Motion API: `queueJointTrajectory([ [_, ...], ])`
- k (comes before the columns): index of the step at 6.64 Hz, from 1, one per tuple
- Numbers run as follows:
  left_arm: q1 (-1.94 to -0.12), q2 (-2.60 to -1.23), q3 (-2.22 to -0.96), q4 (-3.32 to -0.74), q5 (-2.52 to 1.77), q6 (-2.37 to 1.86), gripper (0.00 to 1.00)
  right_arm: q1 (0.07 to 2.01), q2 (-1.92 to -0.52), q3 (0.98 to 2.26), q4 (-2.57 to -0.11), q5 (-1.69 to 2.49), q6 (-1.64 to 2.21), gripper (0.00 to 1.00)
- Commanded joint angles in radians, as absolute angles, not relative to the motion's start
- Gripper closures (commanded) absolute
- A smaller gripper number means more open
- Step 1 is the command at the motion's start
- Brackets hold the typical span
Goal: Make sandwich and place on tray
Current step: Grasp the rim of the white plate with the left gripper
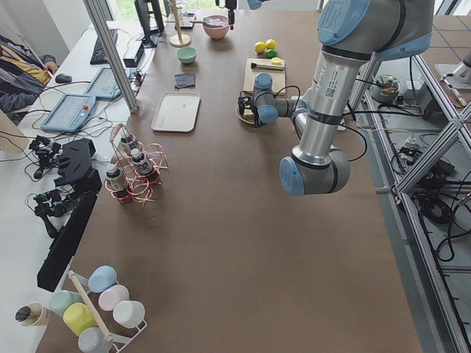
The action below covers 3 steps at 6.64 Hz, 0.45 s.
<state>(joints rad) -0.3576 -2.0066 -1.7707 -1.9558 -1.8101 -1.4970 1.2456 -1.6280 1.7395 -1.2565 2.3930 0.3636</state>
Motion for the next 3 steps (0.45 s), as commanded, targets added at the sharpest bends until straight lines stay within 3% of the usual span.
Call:
queueJointTrajectory([
  [1,-0.348,-2.008,-1.769,-1.957,-1.807,-1.500,0.77,1.246,-1.637,1.740,-1.253,2.393,0.364,0.01],
  [2,-0.348,-2.013,-1.767,-1.959,-1.807,-1.509,1.00,1.244,-1.638,1.741,-1.252,2.393,0.364,0.01],
  [3,-0.348,-2.011,-1.766,-1.959,-1.807,-1.509,1.00,1.246,-1.638,1.741,-1.250,2.395,0.364,0.01],
])
